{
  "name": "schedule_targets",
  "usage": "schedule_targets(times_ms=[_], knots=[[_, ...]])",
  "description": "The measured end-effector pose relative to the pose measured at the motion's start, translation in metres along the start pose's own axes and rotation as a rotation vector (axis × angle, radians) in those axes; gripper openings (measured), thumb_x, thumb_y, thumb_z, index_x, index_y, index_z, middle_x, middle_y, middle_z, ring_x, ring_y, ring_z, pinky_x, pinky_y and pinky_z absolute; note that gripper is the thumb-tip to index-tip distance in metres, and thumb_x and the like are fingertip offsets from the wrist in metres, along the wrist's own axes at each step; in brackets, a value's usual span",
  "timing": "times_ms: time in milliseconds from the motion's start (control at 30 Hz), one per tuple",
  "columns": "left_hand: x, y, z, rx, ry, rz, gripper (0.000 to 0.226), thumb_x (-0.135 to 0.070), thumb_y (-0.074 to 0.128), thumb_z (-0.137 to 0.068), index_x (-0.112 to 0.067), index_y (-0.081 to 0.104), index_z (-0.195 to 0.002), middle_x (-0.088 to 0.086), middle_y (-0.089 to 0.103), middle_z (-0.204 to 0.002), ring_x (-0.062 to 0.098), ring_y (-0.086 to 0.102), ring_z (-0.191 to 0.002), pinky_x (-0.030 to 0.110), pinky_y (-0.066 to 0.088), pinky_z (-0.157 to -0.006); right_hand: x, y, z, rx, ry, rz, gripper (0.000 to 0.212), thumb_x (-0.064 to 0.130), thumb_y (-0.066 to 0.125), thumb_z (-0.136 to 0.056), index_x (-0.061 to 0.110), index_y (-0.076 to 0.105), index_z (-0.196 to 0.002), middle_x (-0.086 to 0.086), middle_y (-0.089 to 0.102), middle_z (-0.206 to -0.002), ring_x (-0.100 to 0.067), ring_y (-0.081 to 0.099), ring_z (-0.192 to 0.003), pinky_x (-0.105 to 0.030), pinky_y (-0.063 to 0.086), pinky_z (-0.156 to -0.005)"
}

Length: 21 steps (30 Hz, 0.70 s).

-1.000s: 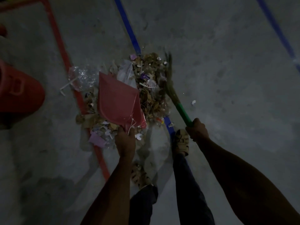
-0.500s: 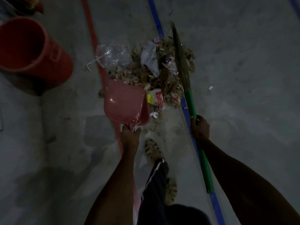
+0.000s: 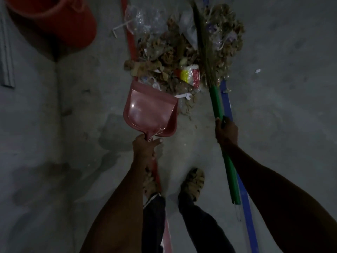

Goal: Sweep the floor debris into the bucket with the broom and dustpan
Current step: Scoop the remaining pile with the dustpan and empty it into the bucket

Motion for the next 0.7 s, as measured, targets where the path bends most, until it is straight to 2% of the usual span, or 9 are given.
schedule_targets(times_ms=[133, 200, 333, 433, 500, 567, 633, 700], knots=[[0.041, -0.032, -0.017, 0.003, 0.047, -0.152, 0.050, -0.065, 0.083, -0.050, -0.021, 0.065, -0.065, 0.004, 0.063, -0.052, 0.025, 0.064, -0.049, 0.046, 0.056, -0.049, 0.012, 0.035, 0.020, -0.004, -0.020, -0.064, 0.040, 0.051, 0.043, -0.101, 0.017, 0.059, -0.115, -0.009, 0.066, -0.077, -0.028, 0.066, -0.063, -0.049, 0.060, -0.060], [0.050, -0.044, -0.030, 0.014, 0.105, -0.211, 0.056, -0.073, 0.078, -0.053, -0.021, 0.066, -0.069, 0.004, 0.066, -0.059, 0.028, 0.068, -0.057, 0.046, 0.058, -0.054, 0.019, 0.052, 0.021, -0.023, -0.052, -0.066, 0.043, 0.054, 0.040, -0.100, 0.018, 0.059, -0.115, -0.008, 0.066, -0.076, -0.028, 0.065, -0.060, -0.048, 0.060, -0.057], [0.063, -0.055, -0.062, -0.004, 0.187, -0.175, 0.061, -0.070, 0.077, -0.058, -0.016, 0.064, -0.082, 0.005, 0.070, -0.072, 0.028, 0.069, -0.062, 0.047, 0.059, -0.058, 0.036, 0.094, 0.012, -0.043, -0.104, -0.073, 0.044, 0.056, 0.037, -0.097, 0.020, 0.060, -0.107, -0.007, 0.066, -0.075, -0.028, 0.065, -0.059, -0.047, 0.059, -0.056], [0.079, -0.055, -0.084, -0.036, 0.182, -0.201, 0.069, -0.067, 0.079, -0.055, -0.010, 0.064, -0.089, 0.009, 0.071, -0.080, 0.028, 0.069, -0.067, 0.040, 0.059, -0.061, 0.045, 0.124, 0.002, -0.028, -0.139, -0.033, 0.039, 0.049, 0.039, -0.102, 0.016, 0.059, -0.107, -0.006, 0.065, -0.078, -0.029, 0.065, -0.062, -0.042, 0.057, -0.056], [0.092, -0.053, -0.102, -0.060, 0.179, -0.254, 0.056, -0.059, 0.081, -0.061, -0.009, 0.064, -0.082, 0.010, 0.068, -0.073, 0.028, 0.067, -0.065, 0.036, 0.057, -0.061, 0.050, 0.145, -0.010, -0.037, -0.168, -0.008, 0.037, 0.043, 0.041, -0.104, 0.012, 0.060, -0.108, -0.007, 0.064, -0.081, -0.032, 0.065, -0.070, -0.033, 0.047, -0.057], [0.110, -0.047, -0.119, -0.034, 0.195, -0.256, 0.038, -0.046, 0.079, -0.072, -0.012, 0.063, -0.074, 0.005, 0.063, -0.063, 0.026, 0.065, -0.061, 0.034, 0.053, -0.059, 0.051, 0.162, -0.025, -0.045, -0.181, 0.024, 0.035, 0.038, 0.043, -0.105, 0.008, 0.061, -0.109, -0.013, 0.065, -0.088, -0.035, 0.065, -0.081, -0.031, 0.037, -0.061], [0.129, -0.040, -0.133, 0.005, 0.214, -0.172, 0.027, -0.039, 0.076, -0.078, -0.014, 0.067, -0.076, -0.001, 0.061, -0.059, 0.021, 0.062, -0.055, 0.037, 0.050, -0.056, 0.050, 0.179, -0.040, -0.057, -0.186, 0.047, 0.035, 0.036, 0.043, -0.105, 0.007, 0.060, -0.114, -0.017, 0.067, -0.096, -0.036, 0.065, -0.089, -0.030, 0.035, -0.065], [0.151, -0.033, -0.152, 0.037, 0.232, -0.146, 0.019, -0.031, 0.078, -0.082, -0.013, 0.070, -0.081, 0.000, 0.064, -0.058, 0.019, 0.060, -0.051, 0.038, 0.050, -0.052, 0.050, 0.195, -0.060, -0.080, -0.189, 0.058, 0.036, 0.036, 0.044, -0.105, 0.007, 0.060, -0.118, -0.019, 0.068, -0.103, -0.037, 0.065, -0.095, -0.030, 0.035, -0.068]])
Point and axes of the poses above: each hand's wrist, its own z-axis away from the middle knuckle, its own y-axis out of the palm, x = y × z, the point moved 1 cm from there along -z, towards the middle knuckle
